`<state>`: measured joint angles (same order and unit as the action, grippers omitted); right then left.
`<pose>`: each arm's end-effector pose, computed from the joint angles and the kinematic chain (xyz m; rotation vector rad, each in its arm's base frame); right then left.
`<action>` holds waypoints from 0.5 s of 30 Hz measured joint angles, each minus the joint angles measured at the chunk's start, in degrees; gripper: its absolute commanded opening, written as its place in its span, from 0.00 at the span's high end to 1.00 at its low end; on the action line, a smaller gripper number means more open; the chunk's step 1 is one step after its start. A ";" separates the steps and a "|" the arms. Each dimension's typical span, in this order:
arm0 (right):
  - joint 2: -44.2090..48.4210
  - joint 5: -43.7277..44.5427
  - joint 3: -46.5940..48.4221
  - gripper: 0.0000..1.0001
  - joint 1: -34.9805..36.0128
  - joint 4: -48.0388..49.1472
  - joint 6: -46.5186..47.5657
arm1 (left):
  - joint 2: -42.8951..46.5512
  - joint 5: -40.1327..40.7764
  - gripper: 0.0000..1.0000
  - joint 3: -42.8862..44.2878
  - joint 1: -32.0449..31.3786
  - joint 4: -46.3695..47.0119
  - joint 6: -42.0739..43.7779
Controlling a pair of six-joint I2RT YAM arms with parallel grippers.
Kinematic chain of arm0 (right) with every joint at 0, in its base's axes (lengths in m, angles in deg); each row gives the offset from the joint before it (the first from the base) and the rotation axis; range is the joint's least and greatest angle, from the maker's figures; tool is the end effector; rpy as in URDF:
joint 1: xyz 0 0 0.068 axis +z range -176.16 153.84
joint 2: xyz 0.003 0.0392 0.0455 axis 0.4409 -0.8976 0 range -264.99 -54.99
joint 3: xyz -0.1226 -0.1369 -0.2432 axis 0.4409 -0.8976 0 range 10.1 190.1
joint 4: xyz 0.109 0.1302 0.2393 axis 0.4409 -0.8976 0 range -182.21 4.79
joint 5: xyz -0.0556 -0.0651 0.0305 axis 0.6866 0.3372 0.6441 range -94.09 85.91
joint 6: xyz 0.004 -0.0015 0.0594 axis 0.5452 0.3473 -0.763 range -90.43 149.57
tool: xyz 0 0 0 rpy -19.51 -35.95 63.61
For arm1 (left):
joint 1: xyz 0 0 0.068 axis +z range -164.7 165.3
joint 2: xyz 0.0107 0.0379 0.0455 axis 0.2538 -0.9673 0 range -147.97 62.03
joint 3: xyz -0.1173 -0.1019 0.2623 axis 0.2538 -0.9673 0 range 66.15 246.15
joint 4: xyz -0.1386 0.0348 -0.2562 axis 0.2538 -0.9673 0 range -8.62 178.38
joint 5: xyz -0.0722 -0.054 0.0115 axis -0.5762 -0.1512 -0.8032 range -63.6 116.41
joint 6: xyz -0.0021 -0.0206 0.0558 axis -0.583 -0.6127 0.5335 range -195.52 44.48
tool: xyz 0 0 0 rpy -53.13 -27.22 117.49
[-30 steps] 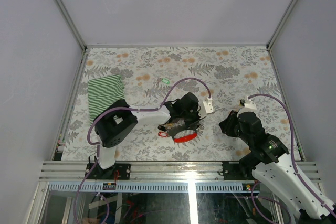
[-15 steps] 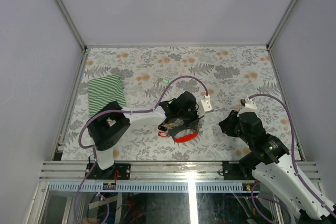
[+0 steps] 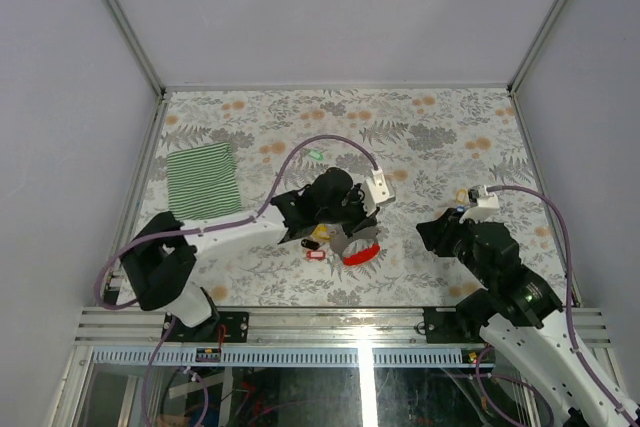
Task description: Put the keys on the keyring
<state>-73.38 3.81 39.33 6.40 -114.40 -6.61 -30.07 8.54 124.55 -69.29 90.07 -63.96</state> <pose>0.0977 0.0552 0.2817 0.1583 1.9408 0.6817 0.2174 -0.3288 0.2443 1.3551 1.7313 -0.7655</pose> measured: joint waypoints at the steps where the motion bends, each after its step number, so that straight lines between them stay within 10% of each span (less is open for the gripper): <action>1: 0.37 -0.42 0.00 0.61 0.00 0.57 0.52 | 1.44 -0.02 0.98 -0.35 0.00 0.04 -0.35; 15: 0.72 -14.34 5.18 0.48 0.00 8.55 14.91 | 19.63 -2.32 1.00 -3.06 0.00 -0.55 -3.45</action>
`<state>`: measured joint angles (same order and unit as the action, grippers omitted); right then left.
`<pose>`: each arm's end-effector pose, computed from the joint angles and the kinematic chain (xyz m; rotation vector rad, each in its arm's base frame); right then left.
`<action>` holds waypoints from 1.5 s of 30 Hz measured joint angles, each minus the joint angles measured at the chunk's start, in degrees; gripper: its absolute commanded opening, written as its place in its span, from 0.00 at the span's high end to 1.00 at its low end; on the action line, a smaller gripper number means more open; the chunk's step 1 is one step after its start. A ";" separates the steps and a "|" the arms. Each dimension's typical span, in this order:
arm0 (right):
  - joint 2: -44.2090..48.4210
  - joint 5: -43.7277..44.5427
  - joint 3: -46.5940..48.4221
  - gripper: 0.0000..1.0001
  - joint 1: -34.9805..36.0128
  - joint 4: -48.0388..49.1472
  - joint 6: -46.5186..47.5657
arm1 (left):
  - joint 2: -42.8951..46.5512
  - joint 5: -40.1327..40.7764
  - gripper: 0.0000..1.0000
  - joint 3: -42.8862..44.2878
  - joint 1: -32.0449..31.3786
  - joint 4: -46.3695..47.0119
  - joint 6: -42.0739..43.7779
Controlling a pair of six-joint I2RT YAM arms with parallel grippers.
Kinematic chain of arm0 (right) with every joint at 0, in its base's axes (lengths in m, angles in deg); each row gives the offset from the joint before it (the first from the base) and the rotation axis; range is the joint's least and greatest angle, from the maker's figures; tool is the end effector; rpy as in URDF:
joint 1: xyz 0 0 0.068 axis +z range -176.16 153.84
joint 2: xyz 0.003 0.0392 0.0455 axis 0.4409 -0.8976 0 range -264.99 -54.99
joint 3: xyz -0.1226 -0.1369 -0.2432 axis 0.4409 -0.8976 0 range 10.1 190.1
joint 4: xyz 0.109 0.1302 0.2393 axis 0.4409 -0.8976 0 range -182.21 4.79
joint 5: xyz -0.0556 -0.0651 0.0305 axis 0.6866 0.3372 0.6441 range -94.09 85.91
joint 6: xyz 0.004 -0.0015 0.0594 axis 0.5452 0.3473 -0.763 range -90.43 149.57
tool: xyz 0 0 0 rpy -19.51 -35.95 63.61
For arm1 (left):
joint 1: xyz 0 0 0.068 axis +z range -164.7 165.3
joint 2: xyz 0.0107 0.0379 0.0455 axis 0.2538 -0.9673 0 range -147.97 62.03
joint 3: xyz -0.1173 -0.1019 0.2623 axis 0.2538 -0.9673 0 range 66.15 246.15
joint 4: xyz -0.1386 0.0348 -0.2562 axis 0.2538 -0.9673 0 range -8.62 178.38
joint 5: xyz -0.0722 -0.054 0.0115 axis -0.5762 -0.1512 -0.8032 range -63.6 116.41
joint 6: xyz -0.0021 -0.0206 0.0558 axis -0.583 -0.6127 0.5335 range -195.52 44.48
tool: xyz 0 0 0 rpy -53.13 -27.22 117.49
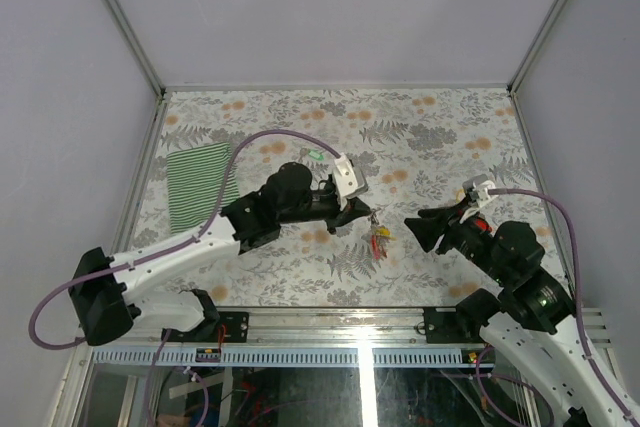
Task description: Put the keys on the keyring
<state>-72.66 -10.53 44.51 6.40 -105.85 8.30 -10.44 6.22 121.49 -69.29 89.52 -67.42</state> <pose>0.0850 0.0600 0.3334 -0.2559 1.6821 0.8036 0.1761 -0.2736 0.3402 1.2126 1.4983 -0.8808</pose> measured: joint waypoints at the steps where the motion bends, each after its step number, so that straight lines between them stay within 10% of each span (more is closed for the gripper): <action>1: -0.39 -1.29 0.90 0.48 0.00 0.46 1.22 | 0.92 -0.48 1.00 0.00 0.00 -0.20 -0.13; 45: -13.49 -34.14 9.99 0.45 -0.04 5.01 7.74 | 6.67 -27.02 1.00 13.49 0.00 -20.63 7.06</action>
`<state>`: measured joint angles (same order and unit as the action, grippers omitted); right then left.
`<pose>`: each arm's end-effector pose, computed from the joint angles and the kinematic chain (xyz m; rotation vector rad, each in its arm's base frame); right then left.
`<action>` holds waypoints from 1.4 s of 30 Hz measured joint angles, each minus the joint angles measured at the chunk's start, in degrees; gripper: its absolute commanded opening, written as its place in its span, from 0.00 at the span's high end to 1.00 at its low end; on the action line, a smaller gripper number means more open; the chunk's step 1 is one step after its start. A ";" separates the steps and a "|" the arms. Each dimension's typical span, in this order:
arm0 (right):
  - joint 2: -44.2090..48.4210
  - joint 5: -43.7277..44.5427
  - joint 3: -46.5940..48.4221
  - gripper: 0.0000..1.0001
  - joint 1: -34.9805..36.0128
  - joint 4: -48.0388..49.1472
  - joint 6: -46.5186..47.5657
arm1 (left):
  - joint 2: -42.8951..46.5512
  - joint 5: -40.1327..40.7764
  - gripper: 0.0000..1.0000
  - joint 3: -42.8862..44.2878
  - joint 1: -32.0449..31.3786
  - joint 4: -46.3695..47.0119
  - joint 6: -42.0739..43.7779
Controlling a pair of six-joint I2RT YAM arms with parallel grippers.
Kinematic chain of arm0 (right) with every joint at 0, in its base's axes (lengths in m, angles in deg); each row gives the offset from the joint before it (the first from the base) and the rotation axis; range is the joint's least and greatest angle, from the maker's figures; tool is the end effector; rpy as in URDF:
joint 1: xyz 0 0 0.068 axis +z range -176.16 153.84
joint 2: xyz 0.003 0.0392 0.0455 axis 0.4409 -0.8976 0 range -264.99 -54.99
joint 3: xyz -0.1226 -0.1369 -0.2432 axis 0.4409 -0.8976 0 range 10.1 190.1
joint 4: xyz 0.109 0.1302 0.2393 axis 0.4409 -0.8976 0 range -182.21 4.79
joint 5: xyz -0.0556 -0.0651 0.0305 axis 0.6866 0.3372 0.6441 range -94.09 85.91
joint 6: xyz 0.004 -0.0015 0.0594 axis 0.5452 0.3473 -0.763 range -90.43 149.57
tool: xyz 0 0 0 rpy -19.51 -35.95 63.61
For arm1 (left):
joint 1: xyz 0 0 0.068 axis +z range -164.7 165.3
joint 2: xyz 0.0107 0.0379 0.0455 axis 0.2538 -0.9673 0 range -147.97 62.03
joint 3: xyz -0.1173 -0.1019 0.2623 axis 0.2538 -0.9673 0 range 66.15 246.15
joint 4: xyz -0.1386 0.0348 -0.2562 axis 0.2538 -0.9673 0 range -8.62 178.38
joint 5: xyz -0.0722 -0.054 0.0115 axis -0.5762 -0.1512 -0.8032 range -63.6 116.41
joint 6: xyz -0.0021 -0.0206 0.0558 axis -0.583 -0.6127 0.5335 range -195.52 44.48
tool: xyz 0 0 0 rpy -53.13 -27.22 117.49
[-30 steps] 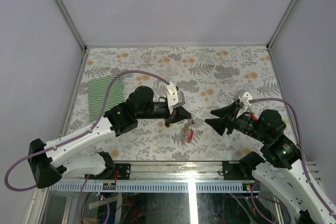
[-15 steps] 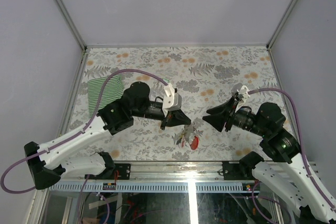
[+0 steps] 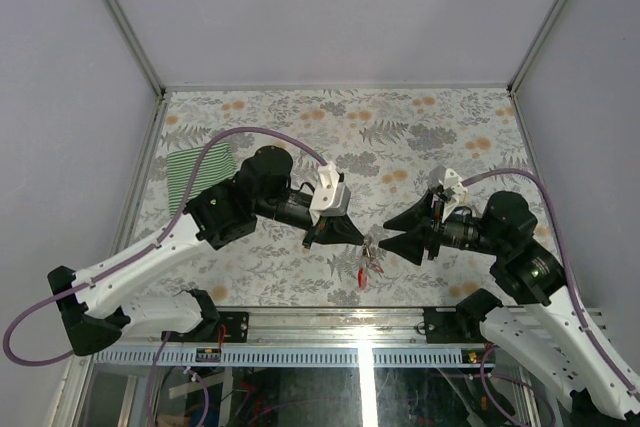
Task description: Put the keys on the keyring
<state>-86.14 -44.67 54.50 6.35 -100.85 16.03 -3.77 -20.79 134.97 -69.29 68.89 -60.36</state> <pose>0.0949 0.0941 0.3849 -0.8425 1.5194 1.1713 0.1321 -0.2408 0.4296 1.5532 1.1727 -1.2272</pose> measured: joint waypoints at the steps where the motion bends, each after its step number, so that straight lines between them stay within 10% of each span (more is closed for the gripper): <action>1: -0.52 -1.18 0.00 0.45 0.00 0.46 0.00 | -0.15 -0.39 1.00 0.17 0.00 -0.46 0.13; 21: -4.11 -17.84 -3.37 0.38 0.00 10.93 3.06 | -1.70 -6.99 1.00 2.64 0.00 -1.57 0.24; 42: -7.19 -24.22 -5.40 1.00 0.00 19.41 -1.68 | -1.75 -8.26 1.00 2.75 0.00 -1.57 0.24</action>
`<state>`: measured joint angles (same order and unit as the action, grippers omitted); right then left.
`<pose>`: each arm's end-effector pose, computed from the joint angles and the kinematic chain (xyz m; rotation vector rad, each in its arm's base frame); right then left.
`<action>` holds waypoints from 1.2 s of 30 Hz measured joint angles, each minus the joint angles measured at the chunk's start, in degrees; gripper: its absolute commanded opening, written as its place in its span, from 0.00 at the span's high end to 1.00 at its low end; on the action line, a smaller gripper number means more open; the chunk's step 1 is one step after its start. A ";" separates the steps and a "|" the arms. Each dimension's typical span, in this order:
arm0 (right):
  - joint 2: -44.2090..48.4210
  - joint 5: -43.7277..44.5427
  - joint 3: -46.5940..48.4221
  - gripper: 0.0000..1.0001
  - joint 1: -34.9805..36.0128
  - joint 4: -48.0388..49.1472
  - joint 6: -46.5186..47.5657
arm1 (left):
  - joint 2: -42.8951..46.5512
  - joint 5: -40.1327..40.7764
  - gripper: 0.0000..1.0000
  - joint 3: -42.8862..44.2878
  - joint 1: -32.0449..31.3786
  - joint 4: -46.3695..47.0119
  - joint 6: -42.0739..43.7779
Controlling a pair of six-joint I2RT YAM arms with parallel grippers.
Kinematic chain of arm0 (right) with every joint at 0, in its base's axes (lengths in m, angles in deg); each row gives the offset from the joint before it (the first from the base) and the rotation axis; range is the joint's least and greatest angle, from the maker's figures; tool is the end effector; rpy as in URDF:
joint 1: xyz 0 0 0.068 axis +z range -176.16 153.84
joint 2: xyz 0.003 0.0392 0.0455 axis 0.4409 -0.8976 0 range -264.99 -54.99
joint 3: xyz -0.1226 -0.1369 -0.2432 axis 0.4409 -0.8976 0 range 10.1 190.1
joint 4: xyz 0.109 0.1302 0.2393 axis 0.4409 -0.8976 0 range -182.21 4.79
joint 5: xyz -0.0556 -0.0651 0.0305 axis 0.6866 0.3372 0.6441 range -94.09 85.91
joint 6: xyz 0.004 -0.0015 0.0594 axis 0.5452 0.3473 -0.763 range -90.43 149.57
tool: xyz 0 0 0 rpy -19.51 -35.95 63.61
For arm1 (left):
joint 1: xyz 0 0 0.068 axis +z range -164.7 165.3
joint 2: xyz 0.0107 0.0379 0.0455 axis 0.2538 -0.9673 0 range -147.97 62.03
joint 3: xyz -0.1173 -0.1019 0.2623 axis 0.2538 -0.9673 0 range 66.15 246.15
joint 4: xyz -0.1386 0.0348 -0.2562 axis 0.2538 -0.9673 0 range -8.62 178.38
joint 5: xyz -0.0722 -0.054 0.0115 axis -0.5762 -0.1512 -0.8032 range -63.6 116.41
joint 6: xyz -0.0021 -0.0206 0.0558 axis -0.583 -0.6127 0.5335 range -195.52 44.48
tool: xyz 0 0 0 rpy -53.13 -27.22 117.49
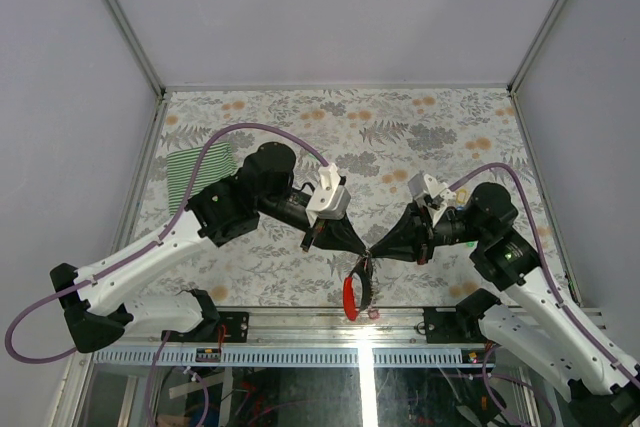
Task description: Put the keys on the keyring
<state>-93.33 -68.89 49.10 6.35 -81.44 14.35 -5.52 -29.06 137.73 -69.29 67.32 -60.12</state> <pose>0.1116 0.1179 0.3680 -1.1909 1.2735 1.4630 0.1300 -0.2447 0.4385 1.6284 1.0886 -1.3571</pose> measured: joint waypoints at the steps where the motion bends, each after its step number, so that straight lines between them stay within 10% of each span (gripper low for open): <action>1: 0.20 0.13 0.00 1.00 0.00 -0.04 0.04 | 0.00 -0.02 1.00 0.00 0.00 0.02 0.00; 21: 9.03 25.11 2.67 1.00 0.00 -9.64 16.39 | 5.68 3.89 0.58 -2.78 0.26 6.40 -5.44; 36: 9.07 26.88 5.73 1.00 0.00 -15.74 32.09 | 8.81 26.18 0.27 -9.16 0.26 16.52 -14.25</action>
<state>-84.26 -42.00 54.83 6.35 -97.17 46.44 3.29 -2.87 128.57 -69.03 83.84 -74.37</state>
